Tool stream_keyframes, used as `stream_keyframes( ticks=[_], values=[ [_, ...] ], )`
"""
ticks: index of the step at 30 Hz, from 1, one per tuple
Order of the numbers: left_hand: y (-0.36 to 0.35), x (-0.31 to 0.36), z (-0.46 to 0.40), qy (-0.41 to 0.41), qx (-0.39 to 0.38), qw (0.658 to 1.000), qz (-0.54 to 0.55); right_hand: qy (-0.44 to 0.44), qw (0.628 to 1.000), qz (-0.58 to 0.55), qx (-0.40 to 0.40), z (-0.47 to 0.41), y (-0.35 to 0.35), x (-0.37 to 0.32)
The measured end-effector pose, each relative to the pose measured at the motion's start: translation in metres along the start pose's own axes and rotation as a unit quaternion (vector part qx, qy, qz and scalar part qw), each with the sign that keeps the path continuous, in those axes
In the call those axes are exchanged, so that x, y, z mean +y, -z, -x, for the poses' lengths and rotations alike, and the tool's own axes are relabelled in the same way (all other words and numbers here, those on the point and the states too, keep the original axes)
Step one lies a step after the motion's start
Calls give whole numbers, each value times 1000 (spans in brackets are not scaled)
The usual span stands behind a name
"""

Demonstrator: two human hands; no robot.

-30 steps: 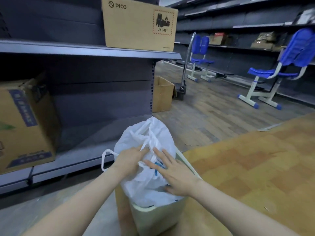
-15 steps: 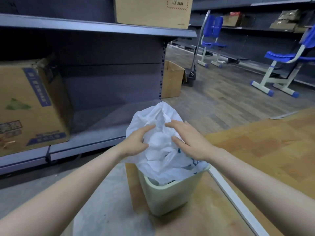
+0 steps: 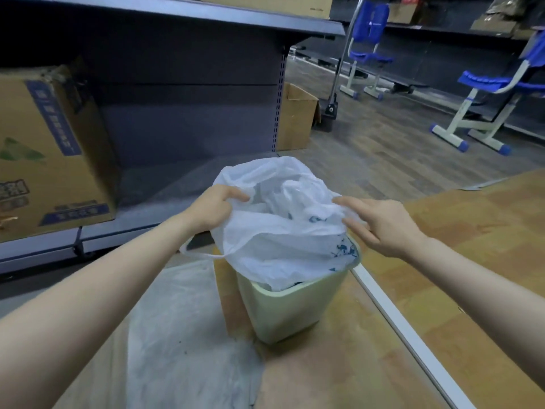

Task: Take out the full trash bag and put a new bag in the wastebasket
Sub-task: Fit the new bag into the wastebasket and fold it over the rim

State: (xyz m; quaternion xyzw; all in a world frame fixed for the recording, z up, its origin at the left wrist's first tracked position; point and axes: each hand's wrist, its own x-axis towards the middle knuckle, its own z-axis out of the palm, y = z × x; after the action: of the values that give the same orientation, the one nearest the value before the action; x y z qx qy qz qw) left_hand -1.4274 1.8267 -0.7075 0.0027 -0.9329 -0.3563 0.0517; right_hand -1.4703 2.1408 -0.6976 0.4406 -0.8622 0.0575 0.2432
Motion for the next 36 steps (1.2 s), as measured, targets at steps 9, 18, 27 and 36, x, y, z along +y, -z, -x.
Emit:
stream_keyframes(
  ticks=[9, 18, 27, 36],
  values=[
    [5, -19, 25, -73, -169, 942, -281, -128, 898, 153, -392, 106, 2, 57],
    [2, -13, 35, -363, 53, 853, -370, -100, 991, -42, 78, 23, 7, 1],
    [-45, 14, 60, -269, -197, 879, -341, -38, 975, -72, -206, -11, -24, -29],
    [-45, 17, 59, -217, -138, 963, -77, -90, 959, -9, -270, 44, -17, 19]
  ],
)
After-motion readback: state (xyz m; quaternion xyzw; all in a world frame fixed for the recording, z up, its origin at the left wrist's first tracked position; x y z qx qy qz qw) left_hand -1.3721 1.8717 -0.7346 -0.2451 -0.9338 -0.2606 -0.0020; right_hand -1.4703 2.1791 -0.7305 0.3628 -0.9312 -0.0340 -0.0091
